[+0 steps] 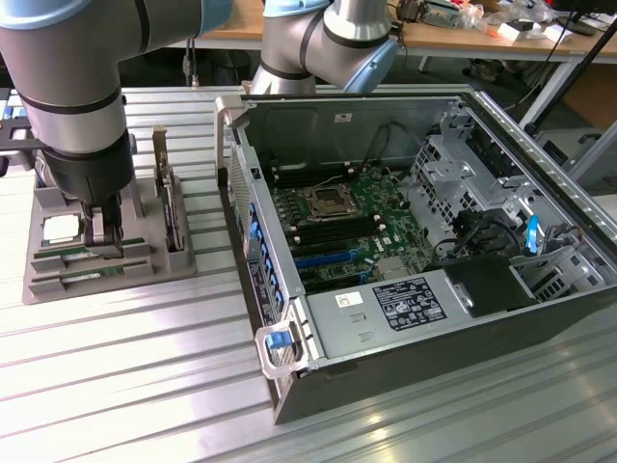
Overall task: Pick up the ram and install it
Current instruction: 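Pick up the ram and move it above insertion slot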
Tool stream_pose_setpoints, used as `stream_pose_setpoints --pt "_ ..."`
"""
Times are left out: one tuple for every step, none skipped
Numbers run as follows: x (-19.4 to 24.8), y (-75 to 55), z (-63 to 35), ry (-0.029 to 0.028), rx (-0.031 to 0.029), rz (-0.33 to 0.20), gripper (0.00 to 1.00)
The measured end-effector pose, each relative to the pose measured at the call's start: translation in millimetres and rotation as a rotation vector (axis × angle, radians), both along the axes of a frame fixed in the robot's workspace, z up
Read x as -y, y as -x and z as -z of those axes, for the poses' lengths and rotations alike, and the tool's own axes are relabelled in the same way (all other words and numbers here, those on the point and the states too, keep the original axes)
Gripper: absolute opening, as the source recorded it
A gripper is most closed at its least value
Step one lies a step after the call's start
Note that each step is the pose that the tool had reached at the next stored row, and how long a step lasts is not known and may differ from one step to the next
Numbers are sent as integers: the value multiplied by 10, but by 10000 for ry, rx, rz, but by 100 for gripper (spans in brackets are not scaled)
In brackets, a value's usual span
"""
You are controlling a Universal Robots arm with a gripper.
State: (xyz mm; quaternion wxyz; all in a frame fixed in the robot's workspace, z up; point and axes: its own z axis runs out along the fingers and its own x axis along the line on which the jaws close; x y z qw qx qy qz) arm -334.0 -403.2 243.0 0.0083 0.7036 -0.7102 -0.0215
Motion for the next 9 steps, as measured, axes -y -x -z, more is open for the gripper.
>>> stream_pose_setpoints --pt "1 5 6 2 0 -7 36" --pt "2 9 10 3 0 -10 36" --pt "2 11 14 3 0 -15 36" --pt "3 15 21 3 0 -20 36" --pt "4 21 30 3 -1 -24 36" --pt "6 24 37 4 -2 -30 36" --pt "7 28 49 4 -1 -37 36" --pt "7 30 56 4 -1 -42 36" --pt "8 33 66 4 -1 -48 36"
